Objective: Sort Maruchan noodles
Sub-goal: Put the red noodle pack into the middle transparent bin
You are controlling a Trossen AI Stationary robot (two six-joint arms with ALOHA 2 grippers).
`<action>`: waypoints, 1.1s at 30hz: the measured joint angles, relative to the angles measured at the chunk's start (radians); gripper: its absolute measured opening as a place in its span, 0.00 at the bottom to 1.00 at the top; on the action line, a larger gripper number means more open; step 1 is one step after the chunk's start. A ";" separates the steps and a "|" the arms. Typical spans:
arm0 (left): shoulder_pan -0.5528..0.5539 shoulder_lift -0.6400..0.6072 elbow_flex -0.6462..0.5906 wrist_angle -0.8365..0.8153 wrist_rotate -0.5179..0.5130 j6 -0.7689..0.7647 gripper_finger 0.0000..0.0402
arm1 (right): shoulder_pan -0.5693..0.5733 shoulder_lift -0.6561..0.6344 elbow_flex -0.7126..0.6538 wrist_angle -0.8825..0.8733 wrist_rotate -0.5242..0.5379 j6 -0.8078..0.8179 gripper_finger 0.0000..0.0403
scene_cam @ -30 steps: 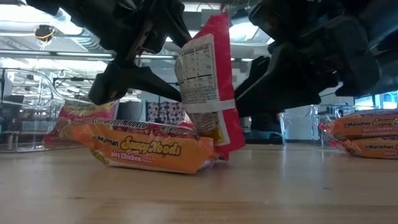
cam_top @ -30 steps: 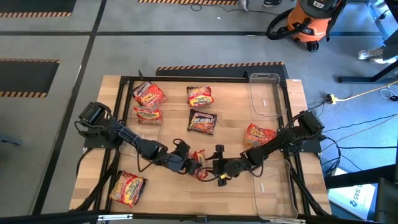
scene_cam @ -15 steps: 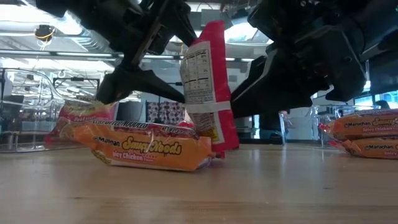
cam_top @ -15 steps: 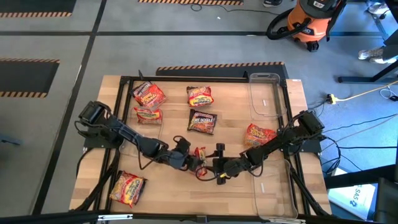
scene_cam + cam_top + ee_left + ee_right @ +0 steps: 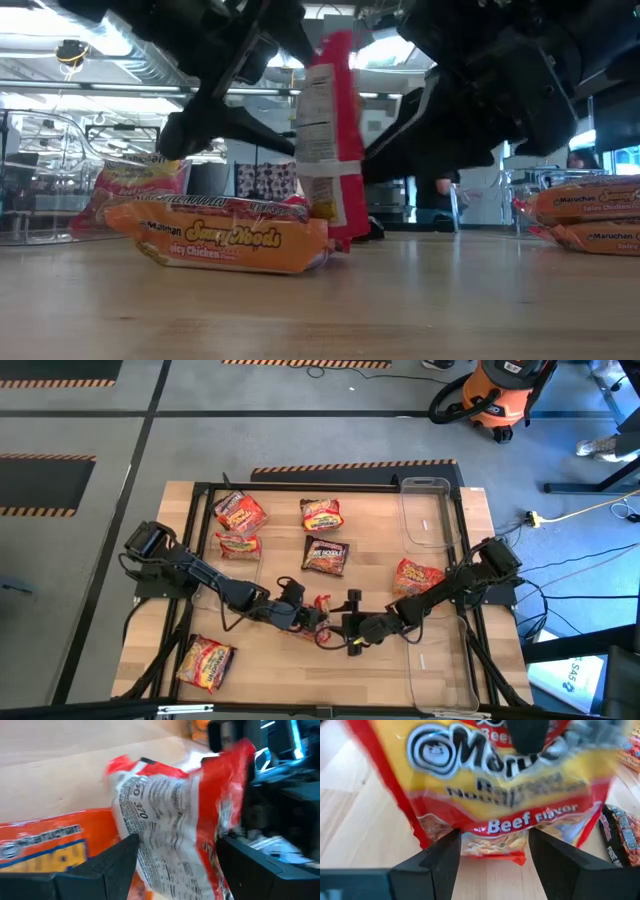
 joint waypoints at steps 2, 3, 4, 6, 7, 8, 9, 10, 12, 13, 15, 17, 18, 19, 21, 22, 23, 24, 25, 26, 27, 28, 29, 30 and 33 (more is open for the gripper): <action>0.000 0.000 0.000 -0.015 0.004 -0.003 0.65 | 0.000 0.000 0.000 0.018 -0.004 -0.002 0.56; 0.000 0.000 0.000 -0.020 0.007 -0.003 0.65 | 0.000 0.000 0.000 0.024 -0.008 -0.003 0.56; 0.000 0.000 0.000 -0.022 0.014 -0.003 0.65 | 0.001 0.000 0.000 0.027 -0.010 -0.003 0.56; 0.000 0.000 0.000 -0.030 0.021 -0.002 0.65 | 0.001 0.000 0.000 0.033 -0.010 -0.003 0.56; 0.000 0.000 0.000 -0.036 0.021 -0.003 0.65 | 0.001 0.000 0.000 0.040 -0.010 -0.003 0.56; 0.000 0.000 0.000 -0.040 0.021 -0.002 0.65 | 0.001 0.000 0.000 0.048 -0.011 -0.004 0.56; 0.000 0.000 0.000 -0.041 0.023 0.001 0.65 | 0.001 0.000 0.003 0.050 -0.010 -0.005 0.56; 0.000 0.000 0.000 -0.042 0.028 0.005 0.64 | 0.002 0.000 0.007 0.049 -0.010 -0.005 0.56; 0.000 0.000 0.000 -0.042 0.036 0.016 0.62 | 0.002 0.000 0.010 0.047 -0.011 -0.006 0.56; 0.000 0.000 0.000 -0.042 0.040 0.021 0.61 | 0.001 0.000 0.010 0.047 -0.010 -0.006 0.56; 0.000 0.000 0.000 -0.042 0.044 0.027 0.57 | 0.001 0.000 0.010 0.047 -0.010 -0.005 0.56; 0.000 0.000 0.000 -0.042 0.046 0.029 0.53 | 0.001 0.000 0.010 0.048 -0.010 -0.006 0.56; 0.000 0.000 0.000 -0.041 0.047 0.034 0.51 | 0.001 0.000 0.010 0.048 -0.010 -0.007 0.56; 0.000 0.000 0.000 -0.041 0.048 0.044 0.49 | 0.001 -0.001 0.010 0.048 -0.010 -0.008 0.56; 0.000 -0.001 0.000 -0.039 0.048 0.053 0.45 | 0.001 -0.001 0.010 0.048 -0.004 -0.009 0.56; 0.000 -0.003 0.000 -0.040 0.049 0.056 0.43 | 0.001 -0.001 0.010 0.048 -0.002 -0.009 0.56; 0.000 -0.005 0.000 -0.039 0.053 0.065 0.41 | 0.001 -0.001 0.010 0.050 -0.001 -0.009 0.56; 0.000 -0.005 0.000 -0.038 0.057 0.075 0.40 | 0.001 -0.001 0.010 0.050 -0.001 -0.009 0.56; 0.000 -0.005 0.000 -0.038 0.060 0.080 0.38 | 0.001 -0.001 0.010 0.050 -0.002 -0.010 0.56; 0.000 -0.005 0.000 -0.039 0.064 0.087 0.36 | 0.001 -0.001 0.010 0.049 -0.002 -0.012 0.56; -0.001 -0.006 0.000 -0.038 0.068 0.102 0.35 | 0.001 -0.003 0.010 0.046 -0.002 -0.015 0.56; -0.003 -0.008 0.000 -0.038 0.072 0.113 0.33 | 0.001 -0.007 0.010 0.039 -0.003 -0.024 0.56; -0.005 -0.010 0.000 -0.037 0.073 0.122 0.32 | 0.001 -0.015 0.010 0.032 -0.009 -0.037 0.56; -0.008 -0.010 0.000 -0.034 0.073 0.130 0.31 | 0.001 -0.027 0.010 0.020 -0.020 -0.044 0.56; -0.009 -0.010 0.000 -0.024 0.077 0.171 0.27 | 0.002 -0.086 0.011 -0.039 -0.038 -0.065 0.56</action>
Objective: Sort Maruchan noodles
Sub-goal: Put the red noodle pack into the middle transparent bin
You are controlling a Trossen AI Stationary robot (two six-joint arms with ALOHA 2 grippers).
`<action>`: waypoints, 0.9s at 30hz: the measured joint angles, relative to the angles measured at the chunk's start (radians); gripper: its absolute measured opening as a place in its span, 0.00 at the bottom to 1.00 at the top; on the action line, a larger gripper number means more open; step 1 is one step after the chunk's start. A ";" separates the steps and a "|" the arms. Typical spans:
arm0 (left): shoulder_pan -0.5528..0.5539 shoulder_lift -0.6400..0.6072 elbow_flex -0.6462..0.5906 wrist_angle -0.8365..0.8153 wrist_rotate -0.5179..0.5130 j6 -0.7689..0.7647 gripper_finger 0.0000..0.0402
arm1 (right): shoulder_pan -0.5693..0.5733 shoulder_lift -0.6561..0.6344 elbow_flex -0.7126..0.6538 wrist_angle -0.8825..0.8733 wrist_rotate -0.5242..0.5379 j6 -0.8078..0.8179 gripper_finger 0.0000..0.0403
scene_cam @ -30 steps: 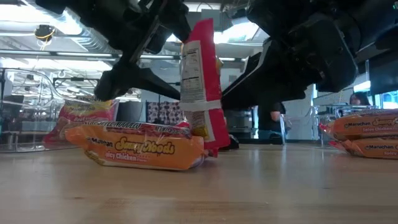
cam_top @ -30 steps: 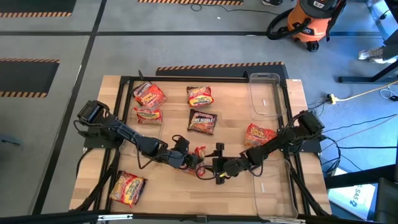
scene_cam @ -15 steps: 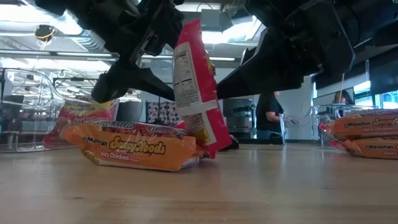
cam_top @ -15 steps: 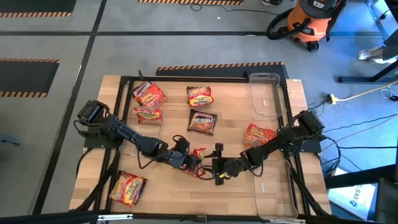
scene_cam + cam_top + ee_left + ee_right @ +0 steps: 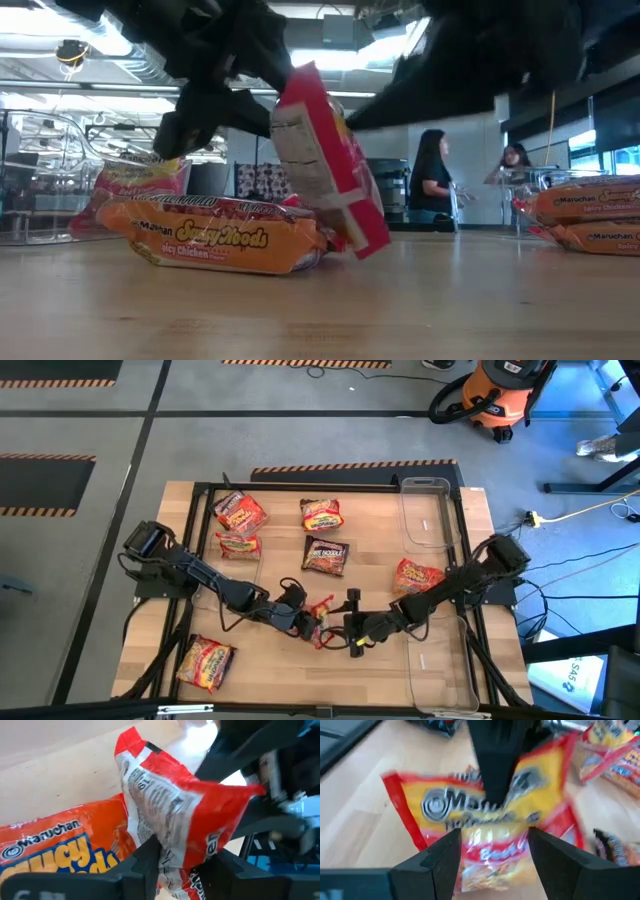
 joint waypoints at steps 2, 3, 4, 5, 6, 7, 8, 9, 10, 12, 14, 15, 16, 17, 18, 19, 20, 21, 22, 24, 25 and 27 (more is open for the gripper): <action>-0.002 0.000 0.000 0.012 -0.003 0.039 0.24 | 0.000 -0.040 0.001 -0.065 0.002 0.000 0.56; -0.002 0.000 0.000 0.020 -0.004 0.059 0.22 | 0.000 -0.058 0.001 -0.104 0.006 0.000 0.56; -0.002 0.000 0.000 0.025 -0.004 0.084 0.20 | 0.000 -0.075 0.000 -0.146 0.009 0.001 0.56; -0.003 0.000 0.000 0.028 -0.001 0.110 0.19 | 0.000 -0.091 0.000 -0.179 0.009 0.003 0.56; -0.003 0.000 0.000 0.029 0.002 0.132 0.17 | 0.000 -0.107 0.000 -0.205 0.007 0.006 0.56; -0.003 0.000 0.000 0.030 0.003 0.150 0.14 | 0.000 -0.125 0.000 -0.237 0.003 0.009 0.56; -0.003 0.000 0.000 0.032 0.004 0.173 0.12 | 0.001 -0.143 0.000 -0.270 0.002 0.018 0.56; -0.003 0.000 0.000 0.036 0.004 0.197 0.10 | 0.007 -0.158 0.000 -0.299 0.002 0.026 0.56; -0.003 0.000 0.000 0.041 0.005 0.221 0.08 | 0.007 -0.171 0.000 -0.322 0.002 0.029 0.56; -0.003 0.000 0.000 0.056 0.023 0.273 0.04 | 0.013 -0.196 0.000 -0.367 -0.001 0.032 0.56; -0.003 0.000 0.000 0.079 0.034 0.322 0.02 | 0.018 -0.220 0.000 -0.384 -0.016 0.036 0.56; -0.003 0.000 0.000 0.093 0.042 0.352 0.02 | 0.019 -0.230 0.000 -0.387 -0.025 0.037 0.56; -0.003 0.000 0.000 0.109 0.052 0.381 0.02 | 0.019 -0.237 0.000 -0.393 -0.039 0.041 0.56; -0.003 0.000 0.000 0.125 0.067 0.406 0.02 | 0.019 -0.244 0.000 -0.403 -0.062 0.051 0.56; -0.003 -0.002 0.000 0.139 0.083 0.432 0.02 | 0.019 -0.254 0.000 -0.419 -0.090 0.059 0.56; -0.003 -0.008 0.000 0.144 0.099 0.461 0.02 | 0.019 -0.268 0.000 -0.441 -0.112 0.068 0.56; -0.003 -0.014 0.000 0.150 0.109 0.486 0.03 | 0.019 -0.288 0.000 -0.466 -0.125 0.080 0.56; -0.003 -0.020 0.000 0.159 0.118 0.510 0.03 | 0.019 -0.310 0.000 -0.494 -0.134 0.096 0.56; -0.003 -0.027 0.000 0.161 0.123 0.536 0.03 | 0.019 -0.333 0.000 -0.526 -0.141 0.115 0.56; -0.005 -0.041 0.000 0.162 0.139 0.594 0.03 | 0.019 -0.385 -0.001 -0.595 -0.158 0.157 0.56; -0.005 -0.049 0.000 0.163 0.146 0.621 0.03 | 0.019 -0.409 -0.001 -0.625 -0.164 0.172 0.56; -0.005 -0.072 0.000 0.163 0.171 0.677 0.03 | 0.019 -0.454 -0.014 -0.649 -0.188 0.194 0.56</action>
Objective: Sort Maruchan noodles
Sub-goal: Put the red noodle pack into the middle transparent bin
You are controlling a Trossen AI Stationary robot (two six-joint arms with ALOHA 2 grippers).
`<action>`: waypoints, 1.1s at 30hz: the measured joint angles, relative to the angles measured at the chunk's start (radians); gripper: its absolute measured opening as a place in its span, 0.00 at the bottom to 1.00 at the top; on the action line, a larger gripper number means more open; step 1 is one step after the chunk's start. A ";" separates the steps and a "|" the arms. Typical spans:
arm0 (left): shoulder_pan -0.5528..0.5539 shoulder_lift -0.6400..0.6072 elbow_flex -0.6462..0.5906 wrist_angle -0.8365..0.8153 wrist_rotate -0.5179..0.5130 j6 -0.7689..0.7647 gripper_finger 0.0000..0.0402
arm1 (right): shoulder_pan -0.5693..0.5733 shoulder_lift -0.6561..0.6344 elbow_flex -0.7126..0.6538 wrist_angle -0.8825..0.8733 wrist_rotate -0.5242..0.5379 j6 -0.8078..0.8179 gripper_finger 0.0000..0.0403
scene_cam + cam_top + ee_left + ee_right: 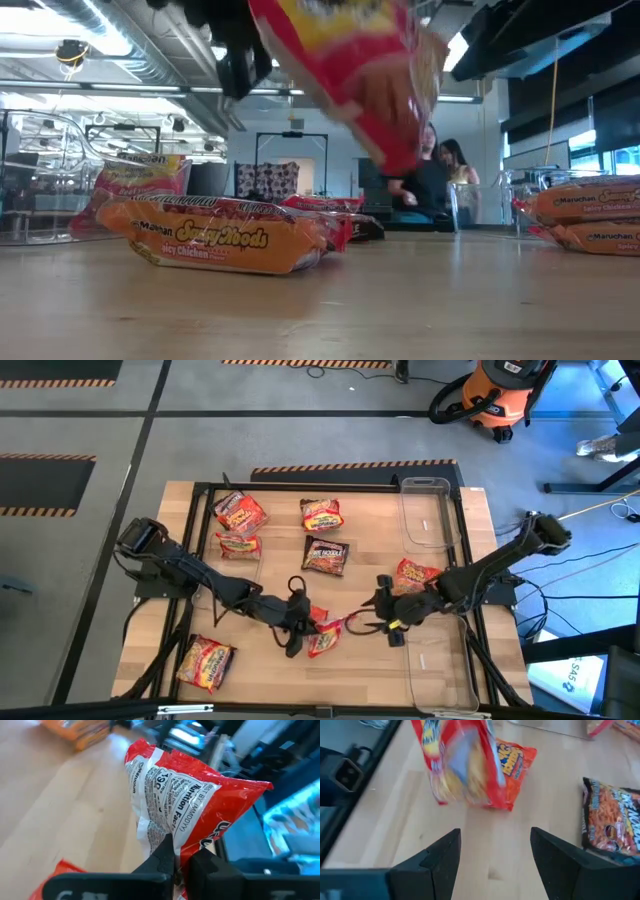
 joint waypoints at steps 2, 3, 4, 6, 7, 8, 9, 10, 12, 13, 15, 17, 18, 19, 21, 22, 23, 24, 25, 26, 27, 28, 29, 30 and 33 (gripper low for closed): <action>0.002 -0.008 0.002 0.006 0.033 0.040 0.03 | -0.001 -0.034 -0.036 0.021 -0.038 0.019 0.56; 0.005 -0.010 0.001 0.002 0.057 0.051 0.03 | -0.001 -0.049 -0.059 0.048 -0.059 0.023 0.56; 0.008 -0.015 0.000 -0.017 0.074 0.062 0.03 | -0.001 -0.063 -0.084 0.085 -0.072 0.025 0.56; 0.010 -0.017 0.000 -0.007 0.095 0.076 0.03 | -0.007 -0.075 -0.136 0.209 -0.062 0.026 0.56; 0.010 -0.019 0.001 -0.013 0.094 0.086 0.03 | -0.008 -0.076 -0.158 0.283 -0.055 0.029 0.56; 0.012 -0.020 0.001 -0.020 0.092 0.093 0.03 | -0.008 -0.075 -0.179 0.357 -0.055 0.042 0.56; 0.012 -0.020 0.001 -0.027 0.092 0.096 0.03 | -0.008 -0.072 -0.195 0.436 -0.058 0.047 0.56; 0.012 -0.020 0.001 -0.030 0.092 0.097 0.03 | -0.009 -0.062 -0.204 0.509 -0.066 0.049 0.56; 0.012 -0.019 0.001 -0.029 0.095 0.106 0.03 | -0.016 -0.035 -0.207 0.617 -0.074 0.047 0.56; 0.012 -0.020 0.001 -0.029 0.094 0.114 0.03 | -0.016 -0.022 -0.205 0.648 -0.074 0.045 0.56; 0.012 -0.019 0.001 -0.034 0.094 0.122 0.03 | -0.025 0.010 -0.182 0.664 -0.077 0.031 0.56; 0.012 -0.019 0.001 -0.033 0.092 0.123 0.03 | -0.045 0.045 -0.154 0.655 -0.092 0.016 0.57; 0.012 -0.019 0.001 -0.033 0.091 0.123 0.03 | -0.056 0.061 -0.144 0.649 -0.109 0.017 0.58; 0.012 -0.019 0.001 -0.034 0.090 0.123 0.03 | -0.068 0.076 -0.133 0.644 -0.134 0.019 0.60; 0.012 -0.019 0.001 -0.033 0.090 0.124 0.03 | -0.092 0.108 -0.107 0.644 -0.207 0.024 0.64; 0.012 -0.019 0.001 -0.033 0.090 0.124 0.03 | -0.104 0.121 -0.091 0.639 -0.245 0.033 0.66; 0.012 -0.019 0.001 -0.033 0.087 0.124 0.03 | -0.115 0.131 -0.077 0.621 -0.272 0.043 0.68; 0.012 -0.019 0.001 -0.033 0.084 0.124 0.03 | -0.122 0.143 -0.062 0.597 -0.289 0.048 0.69; 0.012 -0.019 0.001 -0.033 0.077 0.124 0.03 | -0.127 0.156 -0.050 0.570 -0.306 0.048 0.71; 0.012 -0.019 0.001 -0.033 0.072 0.124 0.03 | -0.128 0.169 -0.041 0.542 -0.320 0.045 0.72; 0.012 -0.019 0.001 -0.033 0.070 0.125 0.03 | -0.128 0.184 -0.035 0.523 -0.335 0.045 0.73; 0.012 -0.019 0.001 -0.033 0.066 0.125 0.03 | -0.128 0.199 -0.029 0.515 -0.348 0.044 0.73; 0.012 -0.019 0.001 -0.033 0.063 0.125 0.03 | -0.126 0.214 -0.023 0.516 -0.362 0.044 0.73; 0.012 -0.019 0.001 -0.032 0.060 0.125 0.03 | -0.126 0.229 -0.017 0.521 -0.372 0.044 0.73; 0.012 -0.019 0.001 -0.032 0.045 0.126 0.03 | -0.125 0.274 -0.008 0.520 -0.380 0.043 0.70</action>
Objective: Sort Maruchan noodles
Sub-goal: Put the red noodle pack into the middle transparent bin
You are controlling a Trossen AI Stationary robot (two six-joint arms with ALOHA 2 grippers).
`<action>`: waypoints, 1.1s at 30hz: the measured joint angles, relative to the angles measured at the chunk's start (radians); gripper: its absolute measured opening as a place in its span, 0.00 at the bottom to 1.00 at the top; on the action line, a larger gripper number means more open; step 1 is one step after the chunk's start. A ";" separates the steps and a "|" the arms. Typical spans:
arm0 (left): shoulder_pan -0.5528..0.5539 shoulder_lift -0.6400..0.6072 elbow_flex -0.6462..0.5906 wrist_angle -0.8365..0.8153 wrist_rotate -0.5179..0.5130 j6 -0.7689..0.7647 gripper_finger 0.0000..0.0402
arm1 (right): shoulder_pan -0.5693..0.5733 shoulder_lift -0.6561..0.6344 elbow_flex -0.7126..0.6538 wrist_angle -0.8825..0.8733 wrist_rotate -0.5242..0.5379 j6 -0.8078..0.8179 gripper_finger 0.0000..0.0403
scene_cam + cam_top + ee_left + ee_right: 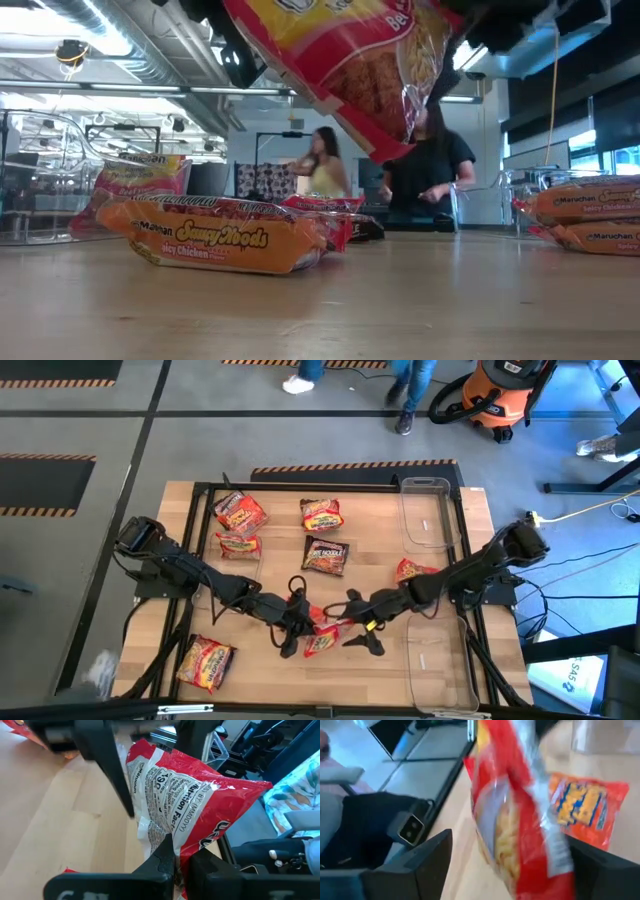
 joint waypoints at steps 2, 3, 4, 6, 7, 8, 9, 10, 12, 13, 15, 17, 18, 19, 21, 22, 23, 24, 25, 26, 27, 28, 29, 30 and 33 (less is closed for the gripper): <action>0.000 0.000 0.000 0.001 -0.004 0.006 0.03 | 0.000 0.021 0.001 0.001 0.000 -0.002 0.65; 0.000 0.000 0.000 0.002 -0.004 0.009 0.03 | 0.000 0.028 0.002 0.014 0.000 -0.007 0.63; 0.000 0.000 0.000 0.004 -0.004 0.015 0.03 | 0.000 0.030 0.003 0.023 0.000 -0.018 0.59; 0.000 0.000 0.000 0.011 -0.003 0.015 0.03 | 0.000 0.029 0.004 0.040 0.002 -0.041 0.52; 0.000 0.000 0.000 0.012 -0.003 0.015 0.04 | 0.000 0.029 0.004 0.045 0.006 -0.054 0.48; 0.000 0.000 0.000 0.012 -0.003 0.014 0.04 | 0.000 0.029 0.004 0.047 0.012 -0.062 0.43; 0.000 0.000 0.000 0.013 -0.002 0.000 0.04 | 0.000 0.029 0.004 0.048 0.013 -0.072 0.39; -0.001 0.000 0.000 0.013 -0.003 -0.021 0.04 | 0.000 0.029 0.004 0.049 0.012 -0.077 0.35; -0.002 0.000 0.000 0.013 -0.009 -0.051 0.04 | 0.000 0.029 0.004 0.048 0.015 -0.080 0.30; 0.000 0.000 0.000 0.013 -0.017 -0.060 0.04 | 0.000 0.028 0.004 0.045 0.022 -0.083 0.30; 0.004 0.000 -0.001 0.011 -0.021 -0.082 0.06 | -0.001 0.028 0.004 0.037 0.036 -0.095 0.30; 0.008 0.001 -0.001 0.009 -0.019 -0.088 0.10 | -0.001 0.027 0.004 0.029 0.051 -0.102 0.30; 0.009 0.001 -0.001 0.009 -0.021 -0.088 0.13 | 0.000 0.027 0.004 0.024 0.061 -0.103 0.30; 0.010 0.002 -0.002 0.008 -0.025 -0.089 0.17 | 0.000 0.027 0.004 0.017 0.071 -0.103 0.30; 0.012 0.003 -0.002 0.008 -0.038 -0.089 0.25 | 0.000 0.025 0.005 -0.006 0.076 -0.103 0.32; 0.016 0.003 -0.002 0.008 -0.040 -0.089 0.29 | 0.000 0.024 0.005 -0.014 0.076 -0.103 0.32; 0.020 0.003 -0.002 0.008 -0.041 -0.088 0.33 | 0.000 0.019 0.006 -0.028 0.076 -0.103 0.32; 0.024 0.003 -0.002 0.008 -0.042 -0.083 0.37 | 0.000 0.015 0.006 -0.037 0.077 -0.102 0.31; 0.028 0.003 -0.002 0.008 -0.042 -0.075 0.42 | 0.000 0.012 0.006 -0.042 0.077 -0.102 0.30; 0.030 0.003 -0.002 0.009 -0.043 -0.067 0.46 | 0.000 0.007 0.006 -0.053 0.080 -0.102 0.30; 0.033 0.003 -0.002 0.011 -0.043 -0.066 0.50 | 0.000 -0.001 0.006 -0.068 0.082 -0.104 0.30; 0.034 0.003 -0.002 0.015 -0.034 -0.070 0.53 | 0.000 -0.007 0.006 -0.081 0.089 -0.106 0.30; 0.034 0.003 -0.002 0.022 -0.018 -0.072 0.56 | 0.001 -0.011 0.006 -0.095 0.102 -0.106 0.30; 0.034 0.003 -0.002 0.024 -0.019 -0.071 0.58 | 0.001 -0.015 0.005 -0.114 0.120 -0.107 0.30; 0.033 0.002 -0.001 0.027 -0.046 -0.076 0.61 | 0.000 -0.025 -0.007 -0.143 0.158 -0.102 0.30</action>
